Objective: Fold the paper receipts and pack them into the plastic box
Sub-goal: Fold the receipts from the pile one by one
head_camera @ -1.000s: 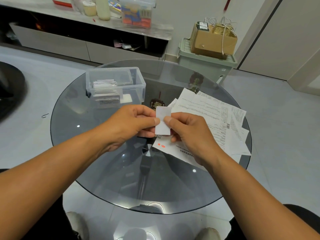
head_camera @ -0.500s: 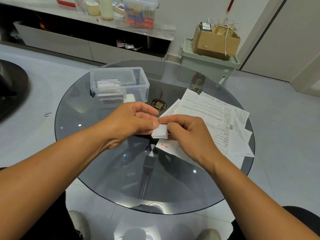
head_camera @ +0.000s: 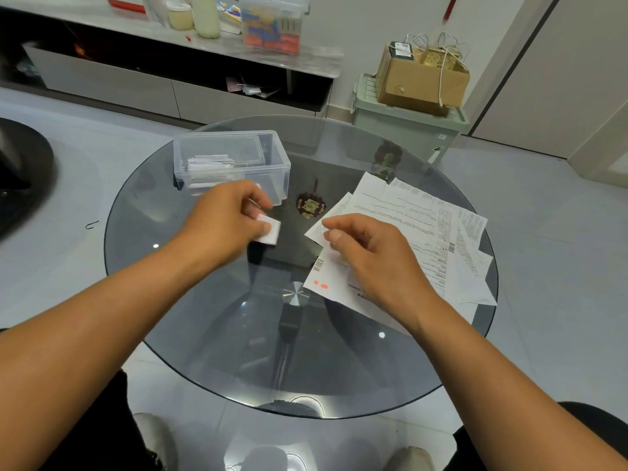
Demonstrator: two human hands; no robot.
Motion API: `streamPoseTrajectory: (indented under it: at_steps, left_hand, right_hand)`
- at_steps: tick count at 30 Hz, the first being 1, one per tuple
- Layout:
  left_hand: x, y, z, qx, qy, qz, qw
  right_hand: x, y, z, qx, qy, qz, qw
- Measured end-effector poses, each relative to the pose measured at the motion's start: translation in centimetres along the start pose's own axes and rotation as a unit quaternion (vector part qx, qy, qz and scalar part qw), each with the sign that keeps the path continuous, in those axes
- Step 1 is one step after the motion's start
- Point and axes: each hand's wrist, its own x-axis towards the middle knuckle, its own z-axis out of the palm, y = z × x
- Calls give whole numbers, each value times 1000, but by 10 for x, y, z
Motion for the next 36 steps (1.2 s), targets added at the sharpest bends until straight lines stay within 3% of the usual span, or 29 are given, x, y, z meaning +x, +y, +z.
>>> streamPoseTrajectory:
  at_steps: [3,6,7,9,12,17,22,27,30,33,36]
  left_hand:
    - [7,-18,-8,146,52,51,987]
    - [3,-20,-2,349,85,162,919]
    - [0,-18,2,395,79,187,896]
    - [-6,-16,11,425,41,200,882]
    - [-18,-13,19,395,14,209,894]
    - [-25,-3,23,257,-20,307,916]
    - [-35,10,22,135,-188,320,919]
    - [-36,18,19,103,-257,296,914]
    - [-34,13,21,103,-220,266,933]
    - [-31,11,17,73,-214,212,951]
    - [-30,8,12,32,-244,186,951]
  right_hand:
    - [-8,-5,-10,-127,-37,14,991]
    - [-23,-14,-8,-279,-118,-14,953]
    - [-27,-16,-6,-323,-136,-32,936]
    - [-35,-20,-6,-371,-155,-55,914]
    - [-39,-24,-8,-407,-161,-87,895]
    - [-36,-17,-5,-450,-145,-132,871]
    - [-28,-10,-24,-322,-112,-99,935]
    - [-32,-12,-43,-167,-81,-99,978]
    - [-32,-17,-57,-90,-156,-86,980]
    - [-25,-8,-85,-137,-234,-27,962]
    - [-19,4,-113,-137,-257,40,956]
